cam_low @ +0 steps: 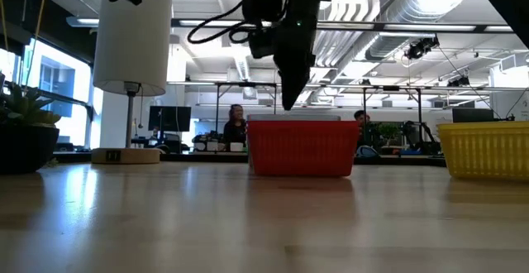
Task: Stack baskets by color
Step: Stack the black bin on the stacked black bins
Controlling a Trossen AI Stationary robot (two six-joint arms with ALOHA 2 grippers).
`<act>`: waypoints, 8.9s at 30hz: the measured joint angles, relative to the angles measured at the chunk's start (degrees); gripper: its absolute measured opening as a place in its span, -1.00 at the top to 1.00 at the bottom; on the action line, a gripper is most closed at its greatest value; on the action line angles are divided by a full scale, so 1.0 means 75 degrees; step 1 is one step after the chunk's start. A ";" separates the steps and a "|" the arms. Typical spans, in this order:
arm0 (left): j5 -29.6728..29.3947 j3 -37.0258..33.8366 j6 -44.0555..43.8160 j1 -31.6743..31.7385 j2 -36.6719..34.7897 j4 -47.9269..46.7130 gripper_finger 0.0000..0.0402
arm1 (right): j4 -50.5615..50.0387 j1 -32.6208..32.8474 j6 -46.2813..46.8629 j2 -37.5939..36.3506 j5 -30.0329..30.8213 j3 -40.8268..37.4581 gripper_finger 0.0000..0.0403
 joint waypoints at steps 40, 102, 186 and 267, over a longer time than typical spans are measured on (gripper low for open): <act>0.0250 -0.0661 -0.0396 -0.0501 0.0032 -0.0857 0.41 | -0.3210 0.1511 0.3035 -0.0783 0.4524 0.0012 0.27; 0.1220 -0.2165 -0.2431 -0.3500 0.1058 0.0224 0.41 | -0.2759 0.1694 0.3179 -0.0810 0.4854 -0.0003 0.27; 0.0679 0.0339 0.4008 0.2385 0.2323 0.2717 1.00 | -0.2302 0.1384 0.2853 -0.2611 0.4852 0.0554 0.27; 0.0146 0.0396 -0.0440 0.0419 0.2865 -0.0350 1.00 | 0.2382 0.3524 -0.0634 -0.1375 0.0604 -0.0015 0.27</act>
